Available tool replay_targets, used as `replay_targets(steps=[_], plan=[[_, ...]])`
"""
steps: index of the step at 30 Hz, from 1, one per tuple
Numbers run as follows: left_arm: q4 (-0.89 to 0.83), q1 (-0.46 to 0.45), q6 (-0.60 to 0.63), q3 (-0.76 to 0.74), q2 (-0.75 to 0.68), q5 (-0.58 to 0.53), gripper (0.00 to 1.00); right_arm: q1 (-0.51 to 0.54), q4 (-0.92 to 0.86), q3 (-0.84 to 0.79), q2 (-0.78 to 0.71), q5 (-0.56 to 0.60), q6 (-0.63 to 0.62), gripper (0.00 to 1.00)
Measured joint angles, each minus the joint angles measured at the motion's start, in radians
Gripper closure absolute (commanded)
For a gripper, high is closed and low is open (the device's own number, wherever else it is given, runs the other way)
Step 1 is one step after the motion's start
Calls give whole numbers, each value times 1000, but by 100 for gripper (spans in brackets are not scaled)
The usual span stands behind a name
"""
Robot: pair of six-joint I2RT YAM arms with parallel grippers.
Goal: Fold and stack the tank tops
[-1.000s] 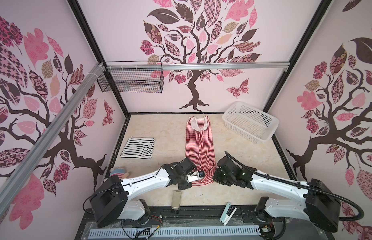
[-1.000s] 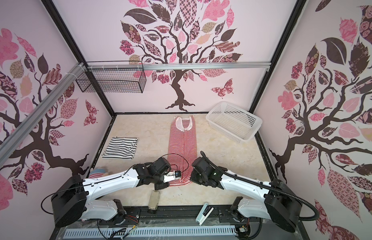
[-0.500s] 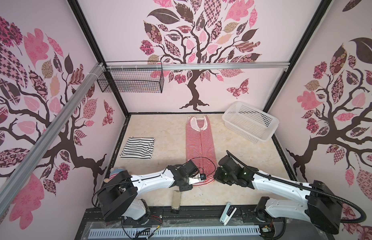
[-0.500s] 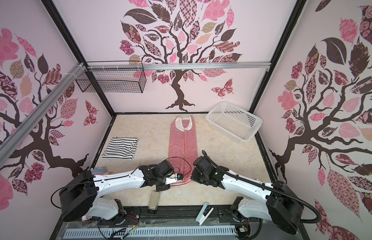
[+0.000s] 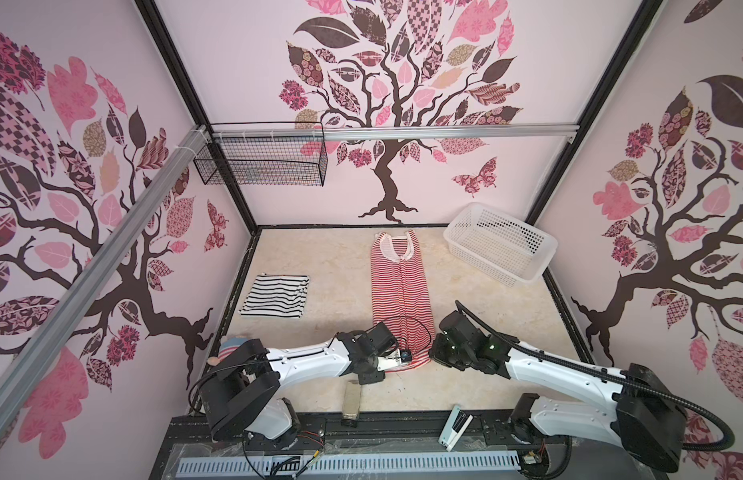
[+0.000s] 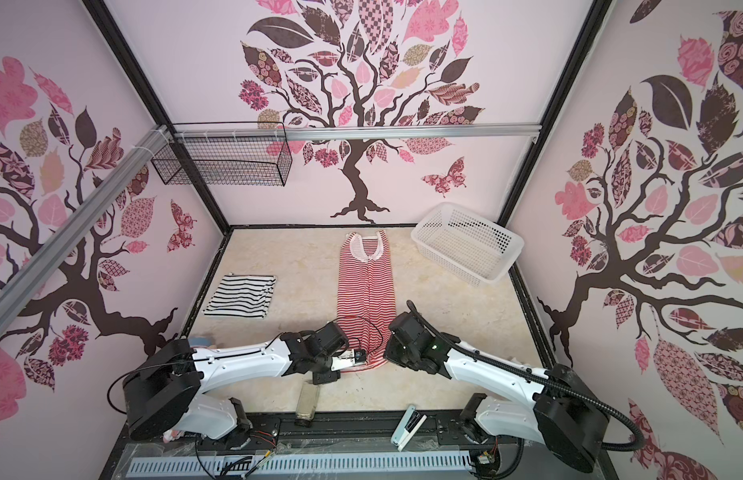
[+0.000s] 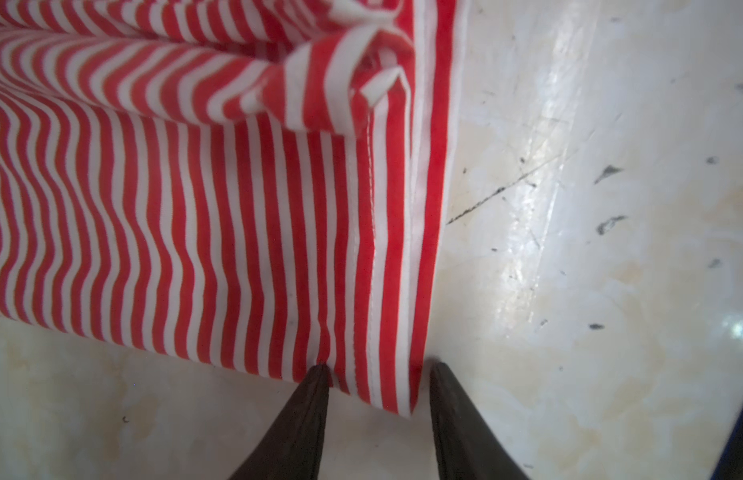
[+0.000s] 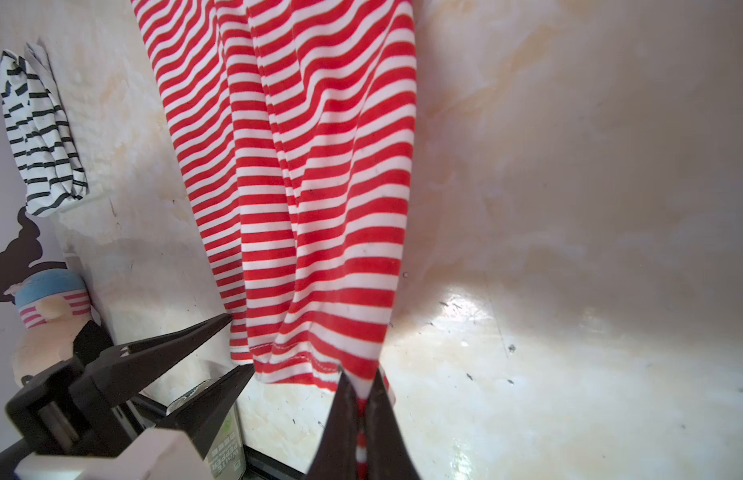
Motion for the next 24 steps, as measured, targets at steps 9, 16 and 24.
replay_targets(steps=[9, 16, 24], plan=[[0, -10, 0, 0, -2, 4, 56, -1, 17, -18, 0, -4, 2, 98], [5, -27, 0, 8, 15, 5, 58, -1, 36, -29, 0, -8, 12, 98], [-7, -32, 0, 70, 84, 16, 74, -2, 38, -36, -6, -9, 20, 98]])
